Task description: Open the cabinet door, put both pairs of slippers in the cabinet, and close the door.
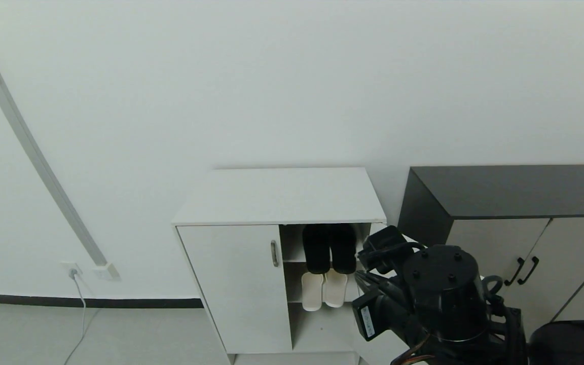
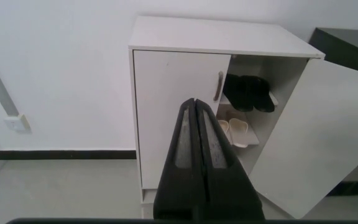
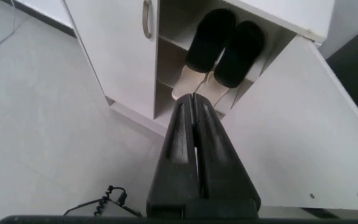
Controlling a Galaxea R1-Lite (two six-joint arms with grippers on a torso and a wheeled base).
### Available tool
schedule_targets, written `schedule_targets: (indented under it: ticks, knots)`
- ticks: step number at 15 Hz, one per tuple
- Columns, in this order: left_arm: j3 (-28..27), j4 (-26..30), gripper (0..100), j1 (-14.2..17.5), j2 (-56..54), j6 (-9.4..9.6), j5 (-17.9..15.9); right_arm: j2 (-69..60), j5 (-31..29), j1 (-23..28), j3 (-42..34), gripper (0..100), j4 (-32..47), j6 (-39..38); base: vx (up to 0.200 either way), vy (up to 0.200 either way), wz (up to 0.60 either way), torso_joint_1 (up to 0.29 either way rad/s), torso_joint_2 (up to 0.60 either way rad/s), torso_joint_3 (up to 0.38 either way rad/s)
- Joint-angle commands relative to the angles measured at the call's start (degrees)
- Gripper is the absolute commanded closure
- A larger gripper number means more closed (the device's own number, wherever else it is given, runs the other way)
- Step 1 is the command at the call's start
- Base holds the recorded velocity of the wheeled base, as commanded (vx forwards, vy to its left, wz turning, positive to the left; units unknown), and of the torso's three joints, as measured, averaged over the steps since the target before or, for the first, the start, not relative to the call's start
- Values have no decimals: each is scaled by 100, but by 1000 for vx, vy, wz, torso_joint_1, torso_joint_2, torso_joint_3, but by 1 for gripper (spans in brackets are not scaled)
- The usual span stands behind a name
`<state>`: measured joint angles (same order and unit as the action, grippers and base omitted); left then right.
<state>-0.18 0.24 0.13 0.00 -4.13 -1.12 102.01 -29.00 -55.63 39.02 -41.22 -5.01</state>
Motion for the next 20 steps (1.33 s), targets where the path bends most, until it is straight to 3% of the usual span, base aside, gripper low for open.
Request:
schedule_targets:
  ticks: [1,4,14,20]
  knots:
    - [1,2,100,-5,9,-9,-2,-6,0,-1,-35,100,-18,0,0,0,-600,7,-2,2]
    - [1,-7,100,-5,9,0,-2,3,0,8,-44,100,-27,35,0,0,-600,7,1,-4]
    - [1,2,100,4,9,9,-2,-15,-18,192,0,100,-80,114,0,0,0,0,0,0]
    - [1,-7,100,4,0,9,-2,3,-18,298,18,100,-220,193,-200,0,0,0,5,0]
